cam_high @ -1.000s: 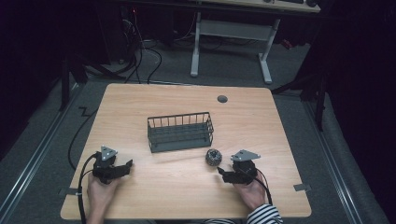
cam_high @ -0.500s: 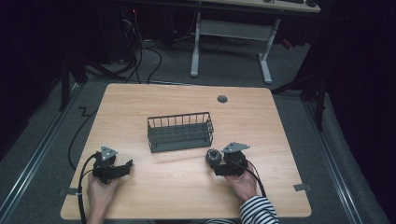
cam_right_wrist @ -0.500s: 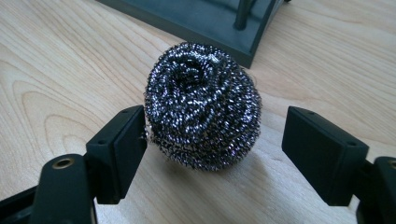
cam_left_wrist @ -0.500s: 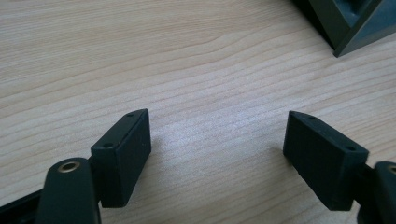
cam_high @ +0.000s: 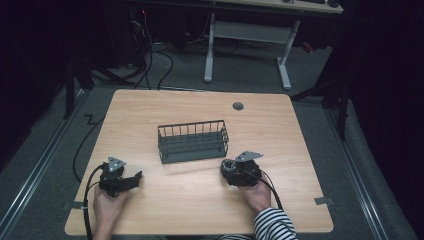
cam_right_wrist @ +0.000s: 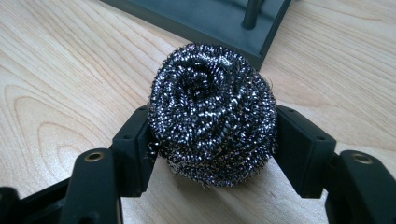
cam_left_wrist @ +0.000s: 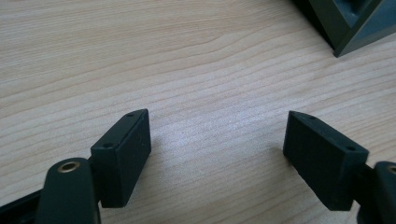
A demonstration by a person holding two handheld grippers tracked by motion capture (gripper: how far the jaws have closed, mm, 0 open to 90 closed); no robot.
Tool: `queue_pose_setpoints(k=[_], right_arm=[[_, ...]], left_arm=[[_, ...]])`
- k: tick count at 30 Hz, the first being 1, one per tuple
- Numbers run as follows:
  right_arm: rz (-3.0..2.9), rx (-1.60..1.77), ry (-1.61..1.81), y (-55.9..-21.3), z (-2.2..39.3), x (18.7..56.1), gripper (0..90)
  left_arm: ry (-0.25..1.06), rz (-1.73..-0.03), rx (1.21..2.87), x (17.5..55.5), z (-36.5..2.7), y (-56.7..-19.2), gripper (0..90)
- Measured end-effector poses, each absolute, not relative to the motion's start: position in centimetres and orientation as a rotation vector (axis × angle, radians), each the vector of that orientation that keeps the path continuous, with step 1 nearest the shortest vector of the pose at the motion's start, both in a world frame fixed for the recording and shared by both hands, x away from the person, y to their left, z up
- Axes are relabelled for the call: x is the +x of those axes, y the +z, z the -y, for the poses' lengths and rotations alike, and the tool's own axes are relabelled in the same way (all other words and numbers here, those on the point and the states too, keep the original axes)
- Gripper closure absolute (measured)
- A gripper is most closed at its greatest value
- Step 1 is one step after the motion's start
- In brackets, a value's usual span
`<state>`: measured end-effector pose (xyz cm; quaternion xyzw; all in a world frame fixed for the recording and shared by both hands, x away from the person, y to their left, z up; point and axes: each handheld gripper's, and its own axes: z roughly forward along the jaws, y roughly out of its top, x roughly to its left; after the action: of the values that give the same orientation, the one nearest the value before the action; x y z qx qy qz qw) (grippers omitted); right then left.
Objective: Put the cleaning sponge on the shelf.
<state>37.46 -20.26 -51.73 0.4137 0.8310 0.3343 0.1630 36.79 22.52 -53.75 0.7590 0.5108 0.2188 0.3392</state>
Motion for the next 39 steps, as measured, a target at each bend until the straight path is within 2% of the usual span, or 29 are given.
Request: queue_pose_setpoints(k=[17, 28, 39], right_arm=[[-2.355, 1.152, 1.055, -49.2, 21.1, 36.1, 38.2], [-2.342, 1.114, 1.15, -45.5, 21.6, 35.9, 38.6], [-2.367, 1.05, 1.198, -42.0, 20.6, 37.7, 38.8]], left_arm=[[0.568, -1.33, 1.978, 36.8, -22.5, -53.7, 23.6], [0.569, -1.331, 1.976, 36.8, -22.5, -53.8, 23.7], [0.569, -1.331, 1.976, 36.8, -22.5, -53.7, 23.7]])
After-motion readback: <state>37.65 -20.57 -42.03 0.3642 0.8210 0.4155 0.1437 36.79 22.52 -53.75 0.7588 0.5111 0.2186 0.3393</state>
